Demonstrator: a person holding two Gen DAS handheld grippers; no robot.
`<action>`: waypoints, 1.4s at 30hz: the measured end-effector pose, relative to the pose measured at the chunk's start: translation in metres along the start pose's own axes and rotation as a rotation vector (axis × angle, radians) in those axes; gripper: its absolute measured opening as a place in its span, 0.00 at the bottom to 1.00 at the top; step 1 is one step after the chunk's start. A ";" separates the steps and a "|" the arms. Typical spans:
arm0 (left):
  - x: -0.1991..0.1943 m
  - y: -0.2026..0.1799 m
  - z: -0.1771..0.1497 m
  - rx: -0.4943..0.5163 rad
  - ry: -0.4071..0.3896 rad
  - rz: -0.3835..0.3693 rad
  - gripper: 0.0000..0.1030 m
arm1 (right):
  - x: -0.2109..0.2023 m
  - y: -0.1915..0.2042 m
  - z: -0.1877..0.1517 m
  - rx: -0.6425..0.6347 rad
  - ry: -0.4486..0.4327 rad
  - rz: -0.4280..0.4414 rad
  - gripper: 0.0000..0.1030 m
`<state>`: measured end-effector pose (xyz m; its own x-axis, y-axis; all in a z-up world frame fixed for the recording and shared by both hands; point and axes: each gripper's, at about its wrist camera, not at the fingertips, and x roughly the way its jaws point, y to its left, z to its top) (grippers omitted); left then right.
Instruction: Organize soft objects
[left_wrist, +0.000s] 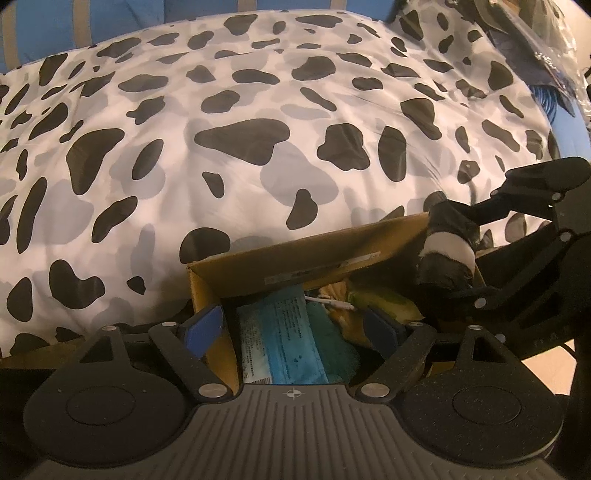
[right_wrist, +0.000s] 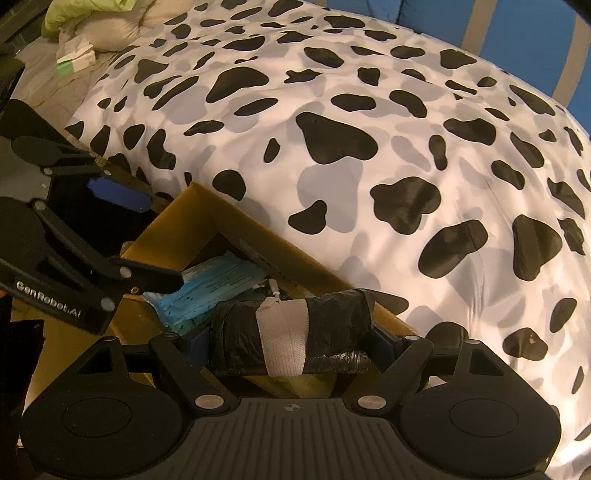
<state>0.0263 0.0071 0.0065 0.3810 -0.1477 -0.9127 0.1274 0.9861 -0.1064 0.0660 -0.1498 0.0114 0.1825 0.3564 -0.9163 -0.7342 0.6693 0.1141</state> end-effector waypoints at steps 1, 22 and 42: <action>0.000 0.000 0.000 0.002 -0.001 0.000 0.81 | 0.000 0.000 0.000 -0.001 0.001 0.003 0.82; -0.007 0.005 -0.001 -0.033 -0.008 0.025 0.81 | 0.007 -0.003 -0.009 0.064 0.101 -0.101 1.00; 0.004 0.004 -0.017 -0.034 0.119 0.077 1.00 | 0.000 0.015 -0.032 0.149 0.186 -0.264 1.00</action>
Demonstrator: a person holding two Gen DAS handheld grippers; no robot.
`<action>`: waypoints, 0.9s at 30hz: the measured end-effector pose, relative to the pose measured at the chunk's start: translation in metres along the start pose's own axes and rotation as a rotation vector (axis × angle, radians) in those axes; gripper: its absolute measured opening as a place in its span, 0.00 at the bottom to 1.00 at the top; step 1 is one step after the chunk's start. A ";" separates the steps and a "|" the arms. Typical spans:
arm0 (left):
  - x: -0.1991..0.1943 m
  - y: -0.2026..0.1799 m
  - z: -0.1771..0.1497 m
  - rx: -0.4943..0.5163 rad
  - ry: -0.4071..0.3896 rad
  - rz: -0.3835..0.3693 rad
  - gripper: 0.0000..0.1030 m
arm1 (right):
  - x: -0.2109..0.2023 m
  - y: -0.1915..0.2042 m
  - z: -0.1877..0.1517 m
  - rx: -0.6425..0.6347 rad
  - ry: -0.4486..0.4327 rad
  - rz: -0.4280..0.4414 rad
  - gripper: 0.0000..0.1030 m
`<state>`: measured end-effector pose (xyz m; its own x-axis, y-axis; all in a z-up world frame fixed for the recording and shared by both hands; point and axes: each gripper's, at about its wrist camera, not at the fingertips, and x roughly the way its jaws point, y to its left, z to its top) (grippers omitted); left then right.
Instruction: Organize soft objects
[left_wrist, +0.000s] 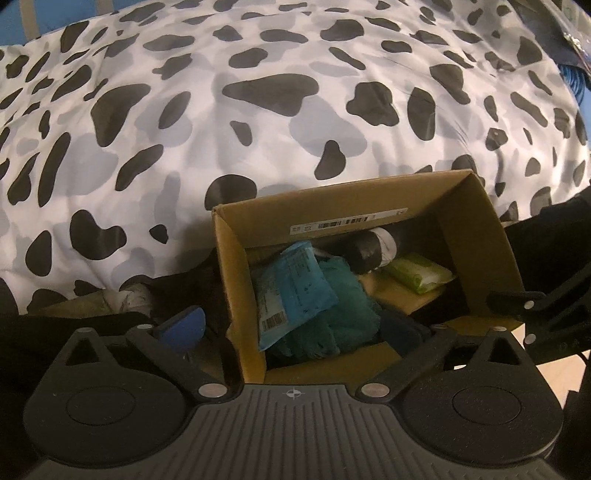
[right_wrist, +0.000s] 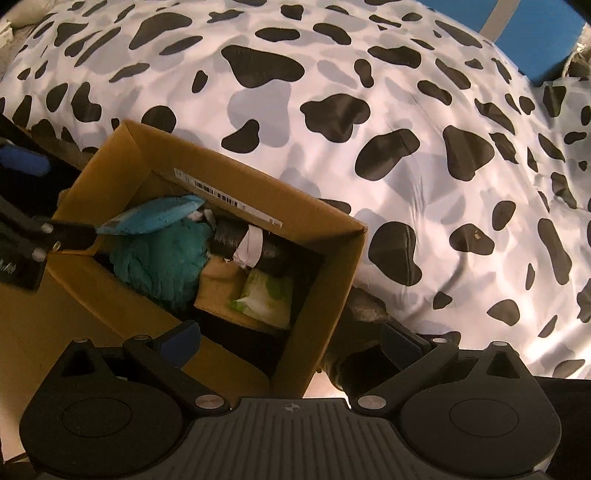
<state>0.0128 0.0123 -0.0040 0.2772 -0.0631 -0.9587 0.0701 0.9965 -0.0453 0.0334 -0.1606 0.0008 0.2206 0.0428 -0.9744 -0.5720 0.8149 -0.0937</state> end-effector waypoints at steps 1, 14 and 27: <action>0.001 0.000 0.000 0.001 0.003 0.004 1.00 | 0.000 0.000 0.000 0.000 0.002 0.000 1.00; 0.003 -0.005 0.003 0.027 0.024 0.052 1.00 | 0.003 0.002 -0.001 -0.021 0.016 -0.003 1.00; 0.002 -0.006 0.004 0.048 0.029 0.078 1.00 | 0.004 0.003 -0.001 -0.031 0.019 -0.007 1.00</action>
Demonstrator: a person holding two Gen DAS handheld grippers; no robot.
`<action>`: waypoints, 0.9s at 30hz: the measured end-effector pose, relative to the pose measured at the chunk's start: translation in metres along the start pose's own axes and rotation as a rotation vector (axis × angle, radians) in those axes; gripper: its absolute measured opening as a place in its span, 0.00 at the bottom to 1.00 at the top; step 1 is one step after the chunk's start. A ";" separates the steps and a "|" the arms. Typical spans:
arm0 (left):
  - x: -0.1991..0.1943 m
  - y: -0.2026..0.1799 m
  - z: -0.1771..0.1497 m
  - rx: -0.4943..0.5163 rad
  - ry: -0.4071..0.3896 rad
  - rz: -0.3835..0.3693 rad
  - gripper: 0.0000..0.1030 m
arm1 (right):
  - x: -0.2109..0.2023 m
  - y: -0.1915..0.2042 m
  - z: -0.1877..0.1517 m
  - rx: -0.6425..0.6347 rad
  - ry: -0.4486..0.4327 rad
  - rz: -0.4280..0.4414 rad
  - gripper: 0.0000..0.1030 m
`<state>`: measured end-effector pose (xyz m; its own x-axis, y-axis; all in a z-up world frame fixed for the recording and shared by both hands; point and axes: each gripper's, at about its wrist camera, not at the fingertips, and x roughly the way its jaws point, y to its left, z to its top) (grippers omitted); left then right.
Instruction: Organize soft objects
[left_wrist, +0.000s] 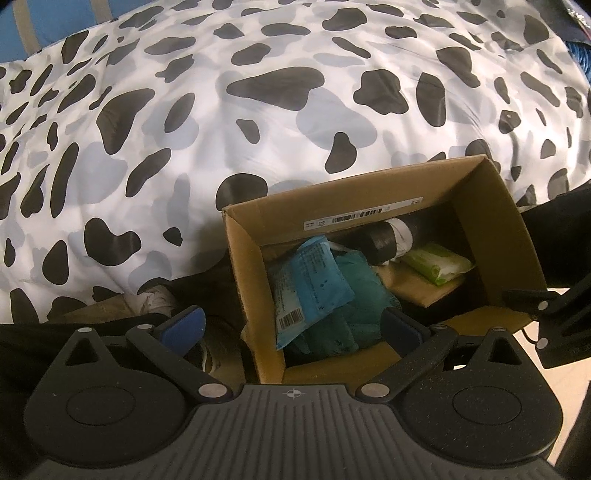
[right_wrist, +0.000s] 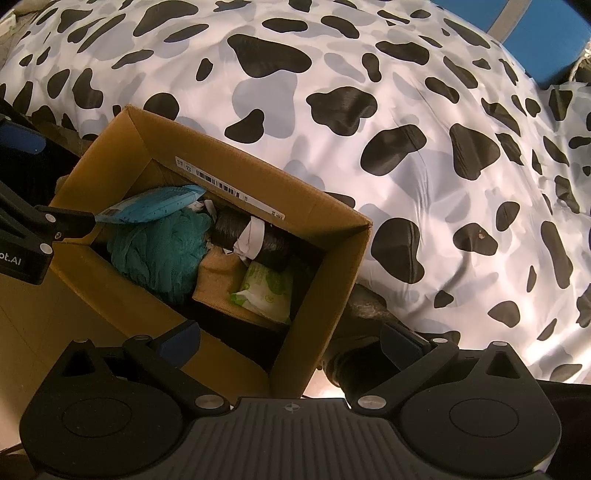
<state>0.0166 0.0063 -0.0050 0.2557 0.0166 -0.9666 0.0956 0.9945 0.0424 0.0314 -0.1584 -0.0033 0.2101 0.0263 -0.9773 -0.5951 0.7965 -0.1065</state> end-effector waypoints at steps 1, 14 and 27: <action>0.000 -0.001 0.000 0.005 0.002 0.002 1.00 | 0.000 0.000 0.000 -0.001 0.000 -0.001 1.00; 0.001 -0.004 -0.001 0.034 0.005 0.008 1.00 | 0.001 0.001 0.000 -0.010 0.003 -0.003 1.00; 0.000 -0.005 -0.001 0.038 0.004 0.001 1.00 | 0.002 0.001 -0.001 -0.021 0.010 -0.008 1.00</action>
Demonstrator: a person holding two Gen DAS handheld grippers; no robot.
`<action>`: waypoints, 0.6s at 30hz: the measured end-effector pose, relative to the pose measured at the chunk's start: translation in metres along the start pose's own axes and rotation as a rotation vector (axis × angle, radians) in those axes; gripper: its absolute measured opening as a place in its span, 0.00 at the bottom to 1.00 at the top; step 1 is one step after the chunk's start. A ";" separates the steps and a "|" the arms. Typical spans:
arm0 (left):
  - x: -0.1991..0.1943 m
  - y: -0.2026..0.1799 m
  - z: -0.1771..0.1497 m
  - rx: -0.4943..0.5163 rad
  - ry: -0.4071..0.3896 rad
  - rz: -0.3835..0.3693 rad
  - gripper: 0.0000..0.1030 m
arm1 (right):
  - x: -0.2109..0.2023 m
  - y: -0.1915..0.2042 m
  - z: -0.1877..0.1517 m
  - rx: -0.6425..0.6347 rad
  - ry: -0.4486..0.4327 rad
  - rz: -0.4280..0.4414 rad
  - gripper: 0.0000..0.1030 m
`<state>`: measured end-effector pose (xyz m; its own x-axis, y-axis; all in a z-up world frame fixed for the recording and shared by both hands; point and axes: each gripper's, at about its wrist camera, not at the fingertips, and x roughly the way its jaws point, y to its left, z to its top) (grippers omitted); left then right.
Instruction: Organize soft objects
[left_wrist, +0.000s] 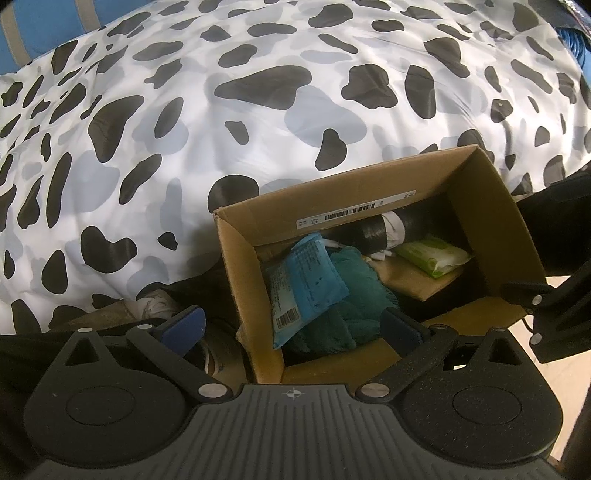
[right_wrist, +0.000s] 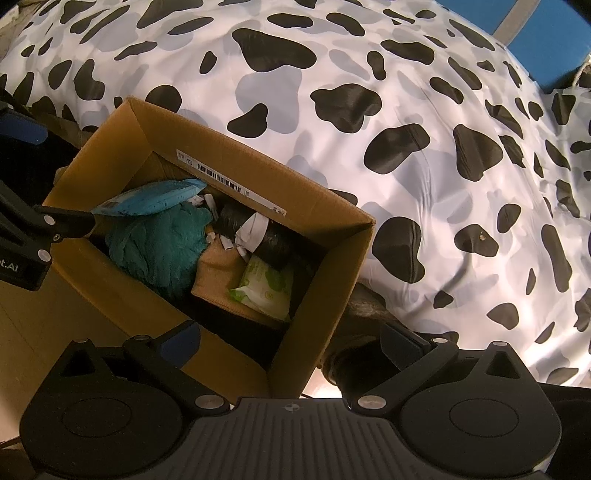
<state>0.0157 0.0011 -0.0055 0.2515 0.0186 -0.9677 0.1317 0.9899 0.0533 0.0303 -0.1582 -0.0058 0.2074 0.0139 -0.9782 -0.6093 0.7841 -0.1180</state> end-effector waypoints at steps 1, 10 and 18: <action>0.000 0.000 0.000 0.000 0.000 0.000 1.00 | 0.000 0.000 0.000 -0.001 0.000 0.000 1.00; -0.001 0.000 0.000 0.000 -0.003 -0.004 1.00 | 0.001 0.001 0.000 -0.004 0.003 -0.003 1.00; -0.001 0.000 0.001 0.007 -0.008 -0.005 1.00 | 0.001 0.001 0.000 -0.006 0.004 -0.004 1.00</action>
<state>0.0162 0.0006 -0.0040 0.2587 0.0123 -0.9659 0.1395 0.9890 0.0499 0.0304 -0.1576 -0.0069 0.2065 0.0085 -0.9784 -0.6129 0.7806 -0.1226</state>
